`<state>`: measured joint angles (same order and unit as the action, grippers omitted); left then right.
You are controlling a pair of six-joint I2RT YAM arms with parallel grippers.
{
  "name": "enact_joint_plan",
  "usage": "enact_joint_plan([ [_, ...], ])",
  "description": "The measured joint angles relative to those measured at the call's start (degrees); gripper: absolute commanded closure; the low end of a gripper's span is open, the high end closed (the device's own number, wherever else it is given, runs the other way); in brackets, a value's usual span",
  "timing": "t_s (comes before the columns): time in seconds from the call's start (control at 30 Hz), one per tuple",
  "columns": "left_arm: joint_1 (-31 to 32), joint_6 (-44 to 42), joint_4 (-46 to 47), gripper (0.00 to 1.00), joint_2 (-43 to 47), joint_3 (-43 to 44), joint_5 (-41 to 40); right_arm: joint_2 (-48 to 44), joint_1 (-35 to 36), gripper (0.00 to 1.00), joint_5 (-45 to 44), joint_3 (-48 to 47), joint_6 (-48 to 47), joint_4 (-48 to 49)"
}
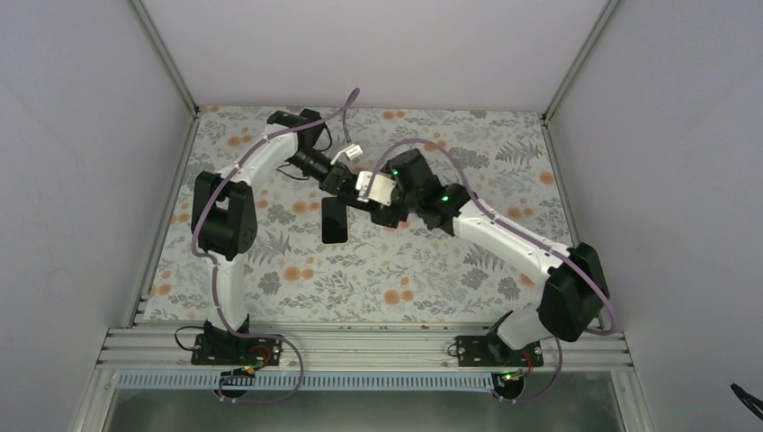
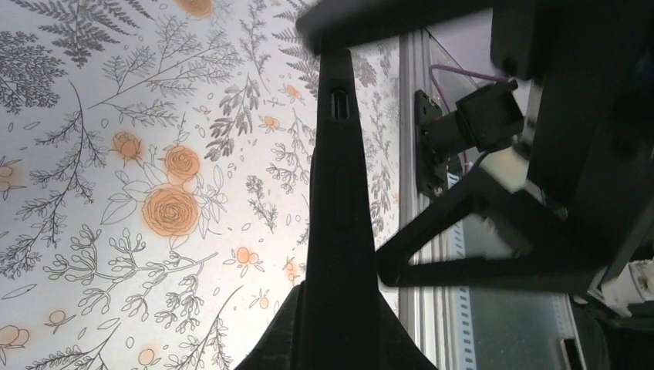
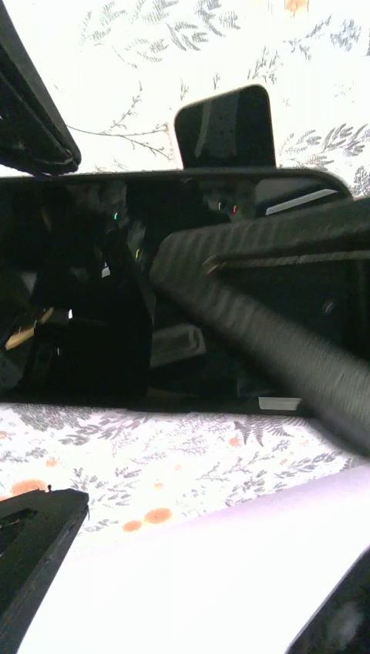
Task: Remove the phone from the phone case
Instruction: Pick up the phone at the center of the board, then remove the phone case from the phone.
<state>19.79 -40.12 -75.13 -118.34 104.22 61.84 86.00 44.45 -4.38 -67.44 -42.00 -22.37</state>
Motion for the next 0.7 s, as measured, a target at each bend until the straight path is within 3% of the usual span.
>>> enact_joint_plan([
  [0.2, 0.1, -5.3, -1.1, 0.98, 3.6, -3.9, -2.5, -5.0, -11.5, 0.00, 13.1, -1.2, -0.1, -8.2],
  [0.37, 0.4, -10.4, -1.7, 0.98, 12.1, -9.1, -6.6, -4.3, -21.7, 0.00, 26.9, -5.1, -2.5, -18.3],
  [0.7, 1.5, -10.3, 5.2, 0.98, 23.5, -15.0, -11.6, 0.9, -22.8, 0.00, 44.1, -8.8, -4.1, -27.7],
])
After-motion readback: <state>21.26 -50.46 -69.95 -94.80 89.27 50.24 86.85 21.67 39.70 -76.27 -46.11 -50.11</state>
